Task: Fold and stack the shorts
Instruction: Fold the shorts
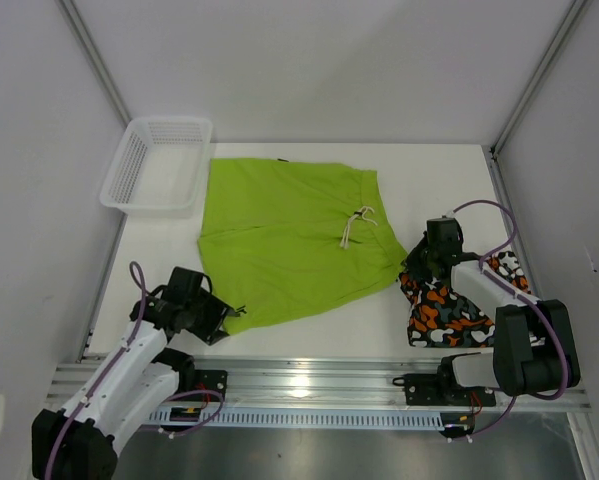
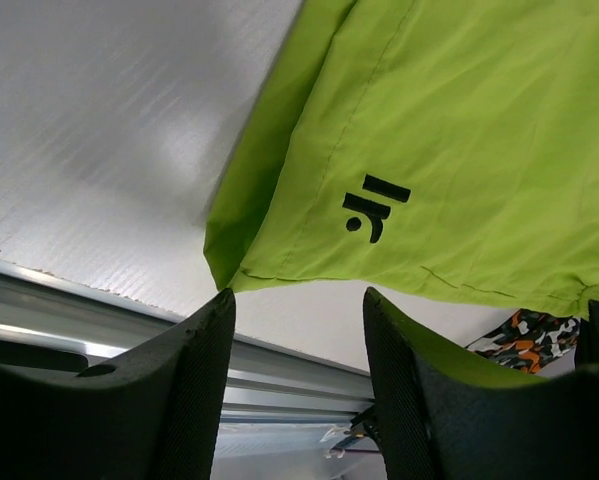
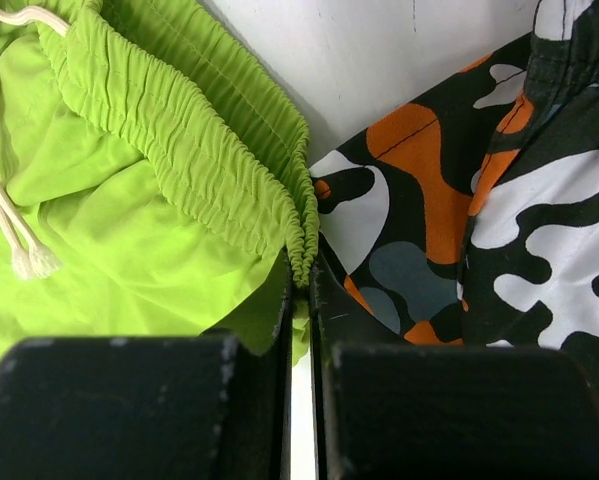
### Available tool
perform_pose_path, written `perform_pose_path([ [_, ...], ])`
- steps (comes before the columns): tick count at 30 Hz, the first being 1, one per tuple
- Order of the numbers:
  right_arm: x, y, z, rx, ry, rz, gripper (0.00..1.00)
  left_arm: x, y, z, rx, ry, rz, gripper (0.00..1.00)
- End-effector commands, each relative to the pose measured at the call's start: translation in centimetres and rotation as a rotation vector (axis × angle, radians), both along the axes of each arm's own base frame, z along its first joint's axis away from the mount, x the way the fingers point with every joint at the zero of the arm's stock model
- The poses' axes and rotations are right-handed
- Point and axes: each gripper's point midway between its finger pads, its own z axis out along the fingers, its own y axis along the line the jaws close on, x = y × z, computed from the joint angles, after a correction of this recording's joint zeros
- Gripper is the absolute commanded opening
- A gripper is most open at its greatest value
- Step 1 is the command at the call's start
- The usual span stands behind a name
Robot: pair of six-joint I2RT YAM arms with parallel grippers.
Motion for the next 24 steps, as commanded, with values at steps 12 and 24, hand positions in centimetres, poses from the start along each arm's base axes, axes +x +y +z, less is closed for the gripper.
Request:
perform_pose_path([
  [12,0.7,-0.1,1.5,0.010,-0.079,-0.028,0.00,1.2,-0.4,-3.8,0.038,0.108,0.048,0.42],
  [24,-0.1,-2.4,3.1,-0.108,-0.043,-0.038,0.00,1.0,0.1,-3.0,0.069,0.044,-0.008,0.00],
])
